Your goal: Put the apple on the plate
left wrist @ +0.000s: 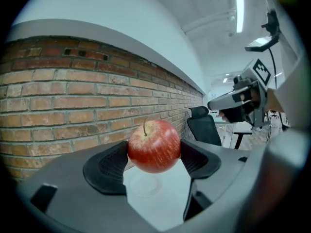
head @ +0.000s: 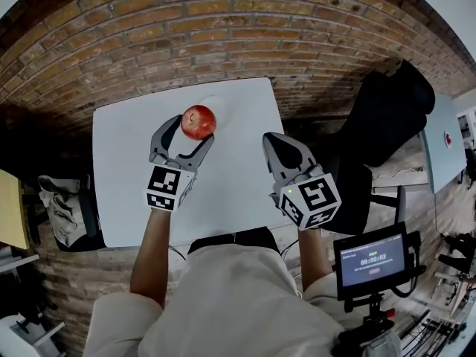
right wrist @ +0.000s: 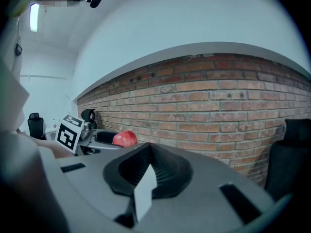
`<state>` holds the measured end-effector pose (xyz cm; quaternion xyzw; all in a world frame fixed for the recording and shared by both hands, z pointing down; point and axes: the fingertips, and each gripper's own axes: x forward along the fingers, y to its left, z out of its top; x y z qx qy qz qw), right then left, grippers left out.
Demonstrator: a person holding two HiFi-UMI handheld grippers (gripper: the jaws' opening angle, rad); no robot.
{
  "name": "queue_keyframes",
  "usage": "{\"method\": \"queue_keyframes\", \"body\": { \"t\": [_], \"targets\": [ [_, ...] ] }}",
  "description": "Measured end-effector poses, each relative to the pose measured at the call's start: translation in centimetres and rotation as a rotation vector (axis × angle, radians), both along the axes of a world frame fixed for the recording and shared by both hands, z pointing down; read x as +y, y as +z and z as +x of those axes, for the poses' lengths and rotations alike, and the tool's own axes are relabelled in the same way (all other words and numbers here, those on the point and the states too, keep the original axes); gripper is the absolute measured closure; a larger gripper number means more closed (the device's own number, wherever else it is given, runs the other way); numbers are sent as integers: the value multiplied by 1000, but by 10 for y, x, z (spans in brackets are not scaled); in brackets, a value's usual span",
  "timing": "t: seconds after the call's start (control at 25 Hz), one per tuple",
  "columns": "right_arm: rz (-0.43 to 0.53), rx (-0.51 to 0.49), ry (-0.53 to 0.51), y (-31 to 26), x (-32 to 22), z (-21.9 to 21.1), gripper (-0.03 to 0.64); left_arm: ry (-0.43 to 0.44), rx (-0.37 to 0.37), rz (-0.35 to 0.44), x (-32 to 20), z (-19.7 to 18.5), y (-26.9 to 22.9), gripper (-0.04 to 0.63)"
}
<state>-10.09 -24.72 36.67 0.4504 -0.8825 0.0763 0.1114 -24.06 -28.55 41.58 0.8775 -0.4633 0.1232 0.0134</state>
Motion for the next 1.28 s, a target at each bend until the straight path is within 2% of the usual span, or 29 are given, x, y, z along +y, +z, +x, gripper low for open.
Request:
{"method": "queue_keyframes", "body": {
  "t": [0.16, 0.36, 0.64, 1.28],
  "targets": [
    [-32, 2, -1, 19, -28, 6, 614, 1, -15, -59, -34, 5, 38, 250],
    [-48, 0, -12, 20, -28, -5, 614, -3, -39, -61, -41, 0, 54, 250],
    [-86, 2, -24, 36, -58, 4, 614, -11, -62, -146, -76, 12, 103, 250],
    [-204, 1, -62, 89, -95, 8, 614, -66, -100, -242, -130, 30, 180, 250]
  ]
}}
